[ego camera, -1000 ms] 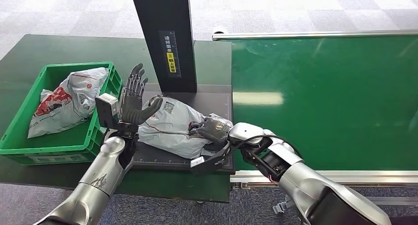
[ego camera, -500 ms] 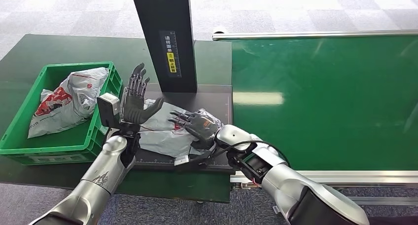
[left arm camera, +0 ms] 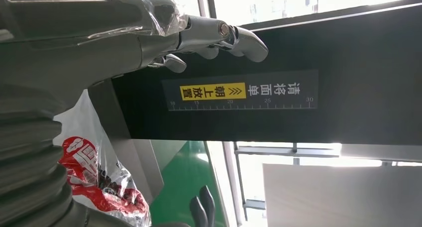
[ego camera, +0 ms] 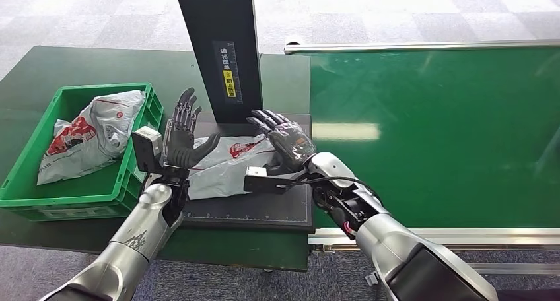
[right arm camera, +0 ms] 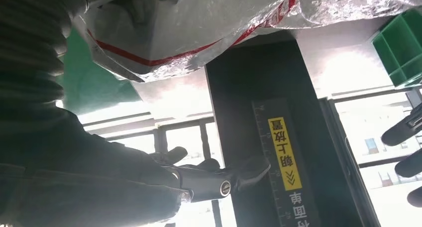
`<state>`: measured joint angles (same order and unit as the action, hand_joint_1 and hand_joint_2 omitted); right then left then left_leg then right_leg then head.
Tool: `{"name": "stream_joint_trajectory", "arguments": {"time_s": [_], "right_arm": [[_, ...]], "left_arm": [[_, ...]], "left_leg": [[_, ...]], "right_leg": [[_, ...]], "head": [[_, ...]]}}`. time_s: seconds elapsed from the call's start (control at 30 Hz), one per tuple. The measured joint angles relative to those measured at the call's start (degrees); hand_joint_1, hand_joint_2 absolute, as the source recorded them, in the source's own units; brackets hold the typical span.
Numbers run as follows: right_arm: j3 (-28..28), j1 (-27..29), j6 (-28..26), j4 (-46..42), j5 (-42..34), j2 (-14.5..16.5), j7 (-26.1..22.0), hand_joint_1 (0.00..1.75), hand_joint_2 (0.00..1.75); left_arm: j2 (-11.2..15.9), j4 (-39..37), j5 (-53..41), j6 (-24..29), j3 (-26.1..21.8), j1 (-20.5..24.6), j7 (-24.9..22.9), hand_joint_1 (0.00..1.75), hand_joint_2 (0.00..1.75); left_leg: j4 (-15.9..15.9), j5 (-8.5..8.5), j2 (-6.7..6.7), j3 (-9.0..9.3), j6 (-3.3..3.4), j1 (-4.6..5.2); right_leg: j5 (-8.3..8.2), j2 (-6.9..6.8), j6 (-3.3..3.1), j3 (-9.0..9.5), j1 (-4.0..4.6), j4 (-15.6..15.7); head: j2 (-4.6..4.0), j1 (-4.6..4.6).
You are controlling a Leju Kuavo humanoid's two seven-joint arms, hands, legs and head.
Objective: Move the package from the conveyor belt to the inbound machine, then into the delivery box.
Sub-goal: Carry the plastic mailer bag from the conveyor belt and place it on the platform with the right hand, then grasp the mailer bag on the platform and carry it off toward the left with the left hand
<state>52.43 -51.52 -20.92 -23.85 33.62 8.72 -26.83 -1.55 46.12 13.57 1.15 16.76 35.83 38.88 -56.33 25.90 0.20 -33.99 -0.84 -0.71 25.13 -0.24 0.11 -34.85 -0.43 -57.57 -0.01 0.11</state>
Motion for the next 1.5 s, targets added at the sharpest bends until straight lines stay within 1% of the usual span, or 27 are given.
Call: {"name": "stream_joint_trajectory", "arguments": {"time_s": [0.23, 0.3, 0.33, 0.43, 0.5, 0.57, 0.73, 0.8, 0.87, 1.0, 1.1, 1.23, 1.37, 1.5], "right_arm": [[-1.98, 0.23, 0.09, 0.00, -0.41, 0.00, -0.22, 0.00, 1.75], [-2.77, 0.38, 1.13, -0.05, -2.57, 0.01, -1.13, 0.00, 1.75], [-3.60, 0.57, 2.55, -0.14, -4.73, 0.01, -2.04, 0.00, 1.75], [-7.58, 1.78, 10.19, -1.07, -13.02, -0.10, -5.59, 0.00, 1.75], [-10.74, 3.12, 16.87, -2.40, -18.60, -0.38, -7.75, 0.00, 1.75], [-13.84, 4.76, 23.54, -4.16, -23.67, -0.82, -8.73, 0.00, 1.75], [-20.20, 8.87, 35.83, -8.56, -33.71, -1.94, -6.79, 0.00, 1.75], [-22.21, 10.32, 38.60, -10.50, -36.69, -2.20, -6.20, 0.00, 1.75], [-23.85, 11.46, 38.69, -12.45, -38.00, -2.44, -5.54, 0.00, 1.75], [-26.24, 12.66, 36.86, -15.19, -38.69, -2.87, -4.66, 0.00, 1.75], [-27.86, 13.14, 35.29, -17.05, -39.05, -3.14, -4.74, 0.00, 1.75], [-30.24, 14.41, 33.72, -20.89, -39.35, -3.88, -4.94, 0.00, 1.75], [-32.00, 16.22, 33.03, -24.62, -38.26, -4.61, -4.62, 0.00, 1.75], [-32.92, 17.46, 32.87, -27.02, -36.98, -4.83, -4.57, 0.00, 1.75]], "left_arm": [[0.00, 0.00, 0.00, 0.04, 0.00, -0.01, -0.01, 0.00, 1.75], [0.00, 0.01, 0.00, 0.15, 0.00, -0.02, -0.13, 0.00, 1.75], [0.00, 0.02, -0.01, 0.22, 0.00, -0.03, -0.30, 0.00, 1.75], [0.03, 0.15, -0.21, 0.31, 0.00, -0.24, -0.98, 0.00, 1.75], [0.07, 0.21, -0.44, 0.20, 0.00, -0.43, -1.40, 0.00, 1.75], [0.11, 0.22, -0.54, 0.11, 0.00, -0.61, -1.63, 0.00, 1.75], [0.58, 0.85, -1.03, 0.22, -0.01, -1.69, -2.00, 0.00, 1.75], [0.84, 1.50, -1.15, 0.43, -0.04, -2.31, -2.39, 0.00, 1.75], [1.11, 2.22, -1.18, 0.57, -0.11, -3.00, -2.70, 0.00, 1.75], [1.44, 3.31, -1.93, 0.61, -0.15, -4.11, -3.25, 0.00, 1.75], [1.65, 3.50, -5.38, 0.71, 0.08, -4.20, -4.17, 0.00, 1.75], [3.28, 3.50, -18.09, 2.51, 3.04, -3.68, -5.97, 0.00, 1.75], [5.13, 3.50, -29.78, 5.21, 6.22, -3.07, -9.19, 0.00, 1.75], [5.91, 3.49, -39.94, 7.78, 7.85, -2.94, -13.77, 0.00, 1.75]], "left_leg": [[0.00, 0.00, 0.00, 0.00, 0.00, 0.00], [0.00, 0.00, -0.01, 0.00, 0.00, 0.00], [0.00, 0.00, -0.01, 0.00, 0.00, 0.00], [0.00, 0.00, -0.01, 0.00, 0.00, 0.00], [0.00, 0.00, -0.02, 0.00, 0.00, 0.00], [0.00, 0.00, -0.03, -0.01, 0.00, 0.00], [0.00, 0.01, -0.01, -0.02, 0.00, 0.00], [0.00, 0.01, -0.02, -0.02, 0.00, 0.00], [0.00, 0.01, -0.02, -0.02, 0.00, 0.00], [0.00, 0.01, -0.02, -0.01, 0.00, 0.00], [0.00, 0.01, -0.03, -0.01, 0.00, 0.00], [0.00, 0.01, -0.03, -0.01, 0.00, 0.00], [0.00, 0.01, 0.02, -0.01, 0.00, 0.00], [0.00, 0.01, 0.02, -0.01, 0.00, 0.00]], "right_leg": [[0.00, 0.00, 0.00, 0.00, 0.00, 0.00], [0.00, 0.00, 0.00, 0.00, 0.00, 0.00], [0.00, 0.00, 0.00, 0.01, 0.00, 0.00], [0.00, 0.00, 0.00, 0.00, 0.00, 0.00], [0.00, 0.00, 0.00, 0.00, 0.00, 0.00], [0.00, -0.01, 0.01, 0.00, 0.00, 0.00], [0.00, 0.00, 0.01, 0.00, 0.00, 0.00], [0.00, -0.01, 0.00, 0.00, 0.00, 0.00], [0.00, -0.01, 0.00, 0.00, 0.00, 0.00], [0.00, 0.00, 0.00, 0.00, 0.00, 0.00], [0.00, 0.00, 0.00, 0.00, 0.00, 0.00], [0.00, -0.01, 0.00, 0.00, -0.01, 0.00], [0.00, 0.01, 0.00, -0.01, 0.00, 0.00], [0.01, 0.02, 0.00, -0.02, 0.00, 0.00]], "head": [[-0.01, -0.01], [-0.01, -0.01], [-0.01, -0.01], [-0.02, -0.01], [-0.01, -0.01], [0.00, -0.01], [-0.02, 0.00], [-0.02, -0.01], [-0.01, -0.02], [-0.01, -0.01], [-0.01, -0.01], [-0.01, 0.01], [-0.02, -0.01], [-0.01, -0.01]]}}
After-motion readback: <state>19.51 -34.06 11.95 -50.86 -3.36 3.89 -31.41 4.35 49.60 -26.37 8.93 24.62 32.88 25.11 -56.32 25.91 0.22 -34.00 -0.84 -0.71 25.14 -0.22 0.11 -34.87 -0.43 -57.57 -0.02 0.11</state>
